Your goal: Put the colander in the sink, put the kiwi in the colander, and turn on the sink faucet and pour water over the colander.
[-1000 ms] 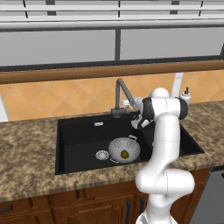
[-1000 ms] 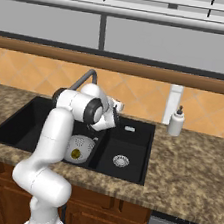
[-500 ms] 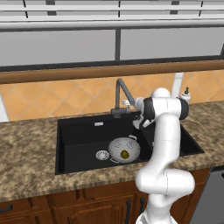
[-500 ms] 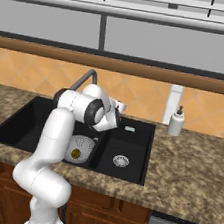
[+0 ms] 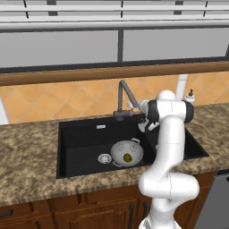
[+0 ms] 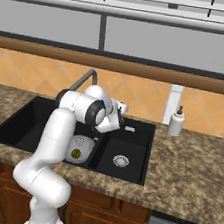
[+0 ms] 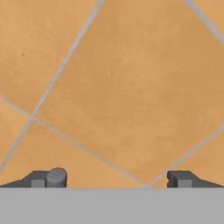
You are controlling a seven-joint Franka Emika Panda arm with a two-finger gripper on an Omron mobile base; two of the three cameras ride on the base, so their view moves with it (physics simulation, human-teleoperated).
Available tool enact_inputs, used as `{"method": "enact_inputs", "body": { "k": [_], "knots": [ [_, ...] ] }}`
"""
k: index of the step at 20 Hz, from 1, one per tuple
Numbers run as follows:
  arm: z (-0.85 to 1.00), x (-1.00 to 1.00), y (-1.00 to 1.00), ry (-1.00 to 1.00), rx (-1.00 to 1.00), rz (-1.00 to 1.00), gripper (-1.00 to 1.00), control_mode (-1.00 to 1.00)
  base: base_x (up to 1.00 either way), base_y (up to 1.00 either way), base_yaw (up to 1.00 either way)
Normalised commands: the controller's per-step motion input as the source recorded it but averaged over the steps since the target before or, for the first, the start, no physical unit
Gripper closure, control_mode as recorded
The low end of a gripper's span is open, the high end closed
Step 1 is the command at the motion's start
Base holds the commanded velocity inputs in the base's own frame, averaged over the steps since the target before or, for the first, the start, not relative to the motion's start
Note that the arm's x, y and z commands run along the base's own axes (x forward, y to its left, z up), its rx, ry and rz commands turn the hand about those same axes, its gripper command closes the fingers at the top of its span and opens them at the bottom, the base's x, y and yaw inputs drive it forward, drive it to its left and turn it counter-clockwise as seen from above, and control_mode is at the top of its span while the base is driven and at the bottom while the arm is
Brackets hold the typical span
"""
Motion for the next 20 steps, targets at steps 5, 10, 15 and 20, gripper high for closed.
{"method": "enact_inputs", "body": {
  "k": [5,10,15,20],
  "knots": [
    [0.00,0.00,-0.83,0.00,0.01,0.00,-1.00,-1.00,0.00,0.00,0.00],
    [0.00,0.00,-0.71,0.00,0.00,0.00,-1.00,-1.00,0.00,0.00,0.00],
    [0.00,0.00,-0.53,0.00,0.00,0.00,-1.00,-1.00,0.00,0.00,0.00],
    [0.00,0.00,-0.26,0.00,0.00,0.00,-1.00,-1.00,0.00,0.00,0.00]
  ]
}}
